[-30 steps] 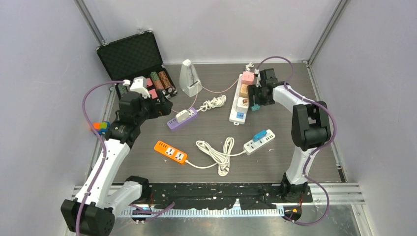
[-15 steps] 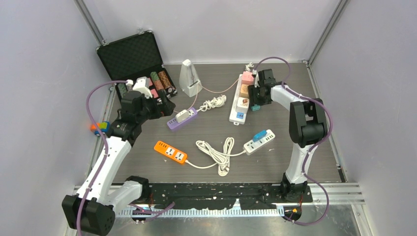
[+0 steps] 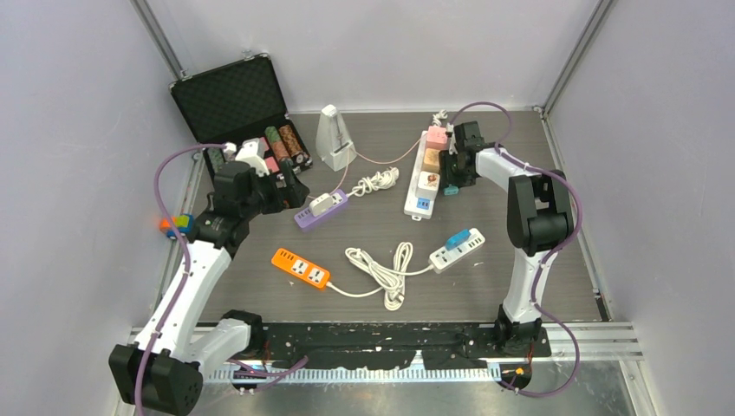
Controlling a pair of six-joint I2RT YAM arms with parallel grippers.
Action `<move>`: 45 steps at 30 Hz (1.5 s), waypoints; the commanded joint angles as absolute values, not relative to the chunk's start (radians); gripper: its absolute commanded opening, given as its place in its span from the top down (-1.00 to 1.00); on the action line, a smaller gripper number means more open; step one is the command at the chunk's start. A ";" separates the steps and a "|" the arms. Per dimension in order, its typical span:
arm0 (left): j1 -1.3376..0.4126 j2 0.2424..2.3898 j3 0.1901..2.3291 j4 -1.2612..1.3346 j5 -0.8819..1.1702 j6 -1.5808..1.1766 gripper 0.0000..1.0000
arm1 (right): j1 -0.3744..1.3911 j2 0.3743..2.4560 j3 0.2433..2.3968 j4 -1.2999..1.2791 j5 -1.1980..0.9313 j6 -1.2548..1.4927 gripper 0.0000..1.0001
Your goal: Insert the plug
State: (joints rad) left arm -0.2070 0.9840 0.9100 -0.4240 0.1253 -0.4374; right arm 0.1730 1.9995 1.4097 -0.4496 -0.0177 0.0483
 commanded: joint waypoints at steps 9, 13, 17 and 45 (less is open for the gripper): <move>-0.204 0.949 0.955 -0.436 0.235 -0.401 -0.99 | 0.172 1.752 1.361 -0.464 0.029 0.185 0.15; -0.207 0.947 0.948 -0.435 0.281 -0.400 -0.99 | 0.172 1.607 1.321 -0.484 0.022 0.239 0.13; -0.247 0.953 0.949 -0.433 0.299 -0.392 -0.99 | 0.172 1.458 1.255 -0.476 -0.080 0.325 0.13; -1.051 0.970 0.742 0.192 -0.406 -0.445 -0.88 | 0.648 0.992 0.688 0.114 -0.092 1.502 0.30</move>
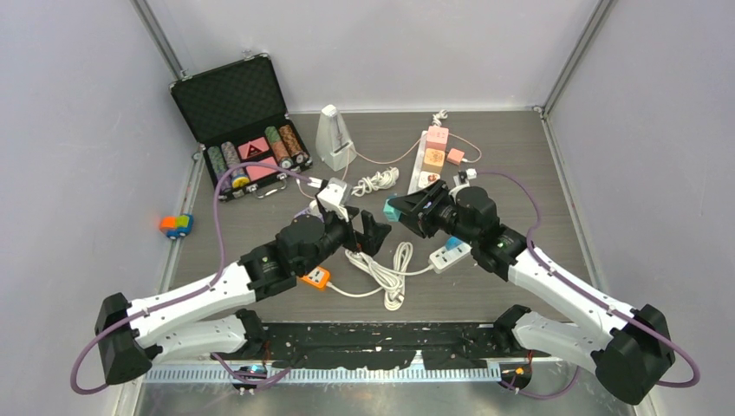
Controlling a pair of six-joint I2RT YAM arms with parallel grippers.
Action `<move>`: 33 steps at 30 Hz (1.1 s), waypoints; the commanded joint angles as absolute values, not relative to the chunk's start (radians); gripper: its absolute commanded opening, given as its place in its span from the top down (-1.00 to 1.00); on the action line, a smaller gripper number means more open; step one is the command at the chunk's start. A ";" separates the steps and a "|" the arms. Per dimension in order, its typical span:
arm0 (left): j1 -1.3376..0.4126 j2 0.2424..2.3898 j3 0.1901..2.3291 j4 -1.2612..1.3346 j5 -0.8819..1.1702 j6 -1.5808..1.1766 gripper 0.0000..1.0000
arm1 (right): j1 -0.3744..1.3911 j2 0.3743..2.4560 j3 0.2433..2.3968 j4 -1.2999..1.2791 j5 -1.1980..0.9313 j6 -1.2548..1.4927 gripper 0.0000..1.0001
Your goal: Insert the plug
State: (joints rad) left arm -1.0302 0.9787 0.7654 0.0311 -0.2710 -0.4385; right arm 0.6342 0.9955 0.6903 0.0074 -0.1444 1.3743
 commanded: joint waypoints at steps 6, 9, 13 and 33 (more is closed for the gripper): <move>-1.054 1.028 0.784 0.197 -0.448 -0.471 -0.84 | 0.658 1.017 0.701 0.145 -0.115 1.524 0.30; -1.054 1.044 0.798 0.221 -0.429 -0.456 -0.83 | 0.665 1.030 0.717 0.148 -0.128 1.516 0.30; -1.055 1.046 0.775 0.279 -0.432 -0.442 -0.81 | 0.674 1.028 0.712 0.162 -0.128 1.541 0.30; -1.054 1.101 0.781 0.276 -0.418 -0.426 -0.30 | 0.680 1.007 0.754 0.176 -0.201 1.606 0.24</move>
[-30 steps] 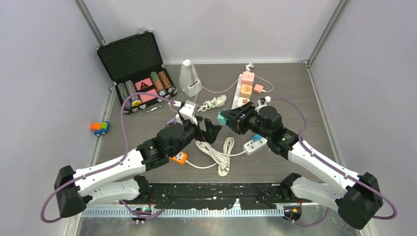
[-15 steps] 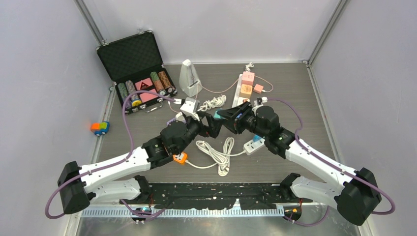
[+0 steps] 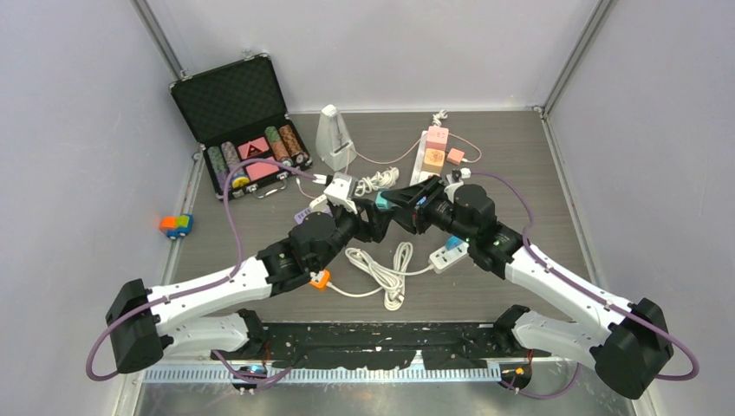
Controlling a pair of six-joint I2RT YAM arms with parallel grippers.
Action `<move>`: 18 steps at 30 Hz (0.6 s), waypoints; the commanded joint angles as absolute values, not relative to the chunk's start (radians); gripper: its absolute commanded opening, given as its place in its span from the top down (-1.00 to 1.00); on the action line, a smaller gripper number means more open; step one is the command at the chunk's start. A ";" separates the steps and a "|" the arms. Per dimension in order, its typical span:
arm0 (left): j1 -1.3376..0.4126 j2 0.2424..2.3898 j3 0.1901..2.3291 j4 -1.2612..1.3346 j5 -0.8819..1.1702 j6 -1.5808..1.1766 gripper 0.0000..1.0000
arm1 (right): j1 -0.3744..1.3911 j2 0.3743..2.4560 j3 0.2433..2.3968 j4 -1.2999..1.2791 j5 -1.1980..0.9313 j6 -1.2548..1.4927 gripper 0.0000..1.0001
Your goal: Insert the plug
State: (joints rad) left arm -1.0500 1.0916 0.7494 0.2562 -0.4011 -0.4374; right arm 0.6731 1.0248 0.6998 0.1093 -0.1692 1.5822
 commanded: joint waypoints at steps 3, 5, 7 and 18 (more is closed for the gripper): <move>-1.054 1.116 0.792 0.287 -0.428 -0.424 -0.09 | 0.680 1.008 0.754 0.178 -0.213 1.609 0.24; -1.055 1.126 0.802 0.288 -0.442 -0.419 0.03 | 0.682 1.007 0.755 0.178 -0.223 1.608 0.24; -1.055 1.132 0.815 0.279 -0.461 -0.409 0.23 | 0.683 1.008 0.756 0.178 -0.232 1.609 0.22; -1.054 1.057 0.863 -0.074 -0.609 -0.509 1.00 | 0.677 1.002 0.708 0.171 -0.265 1.514 -0.91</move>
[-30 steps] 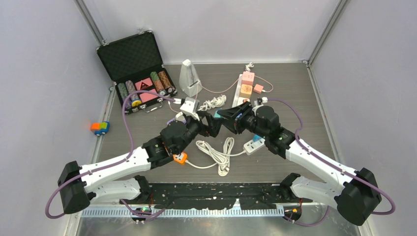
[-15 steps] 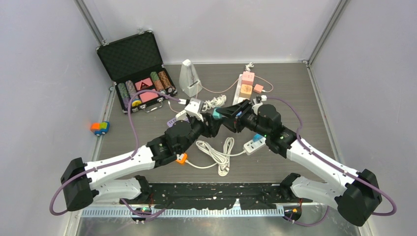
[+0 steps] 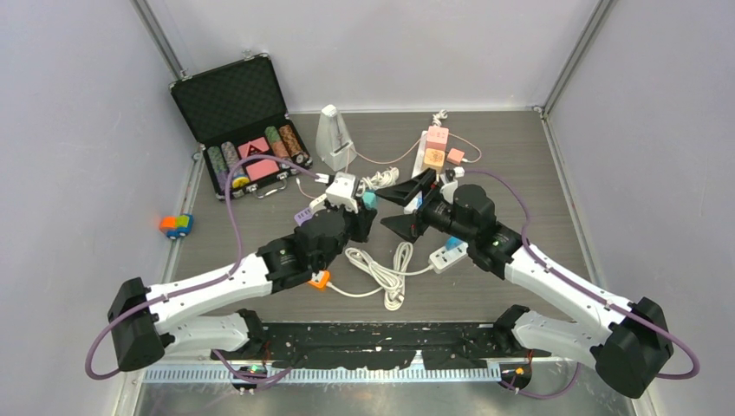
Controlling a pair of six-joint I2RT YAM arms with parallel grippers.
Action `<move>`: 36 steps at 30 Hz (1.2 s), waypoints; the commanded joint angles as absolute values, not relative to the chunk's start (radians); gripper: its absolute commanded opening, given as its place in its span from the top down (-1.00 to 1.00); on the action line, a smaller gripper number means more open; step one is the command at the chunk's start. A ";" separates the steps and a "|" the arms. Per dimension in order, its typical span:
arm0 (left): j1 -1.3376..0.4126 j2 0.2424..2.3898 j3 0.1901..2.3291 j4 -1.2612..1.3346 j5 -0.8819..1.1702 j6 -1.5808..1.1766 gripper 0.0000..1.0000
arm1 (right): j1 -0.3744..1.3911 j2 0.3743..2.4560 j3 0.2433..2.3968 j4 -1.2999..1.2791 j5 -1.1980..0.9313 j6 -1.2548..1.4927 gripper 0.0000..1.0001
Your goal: Insert the plug
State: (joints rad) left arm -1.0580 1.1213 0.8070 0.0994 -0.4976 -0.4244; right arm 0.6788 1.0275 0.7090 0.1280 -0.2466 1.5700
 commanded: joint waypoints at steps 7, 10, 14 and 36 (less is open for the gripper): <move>-1.055 0.955 0.961 -0.710 -0.736 -1.021 1.00 | 0.656 0.834 0.661 -0.069 -0.129 1.388 -0.91; -1.054 0.949 1.040 -0.998 -0.756 -1.263 1.00 | 0.649 0.772 0.662 -0.183 -0.063 1.330 -0.91; -1.052 1.005 1.170 -1.392 -0.738 -1.615 1.00 | 0.644 0.730 0.664 -0.320 0.039 1.293 -0.91; -0.753 0.996 1.007 -1.335 -0.252 -1.932 1.00 | 0.642 0.754 0.762 -0.588 0.267 1.203 -0.91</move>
State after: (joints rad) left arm -0.7879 0.9741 1.0317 -1.4143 -0.3576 -1.8877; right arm 0.6460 0.7570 0.7273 -0.5781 0.2180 1.2095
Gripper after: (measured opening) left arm 0.228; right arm 0.954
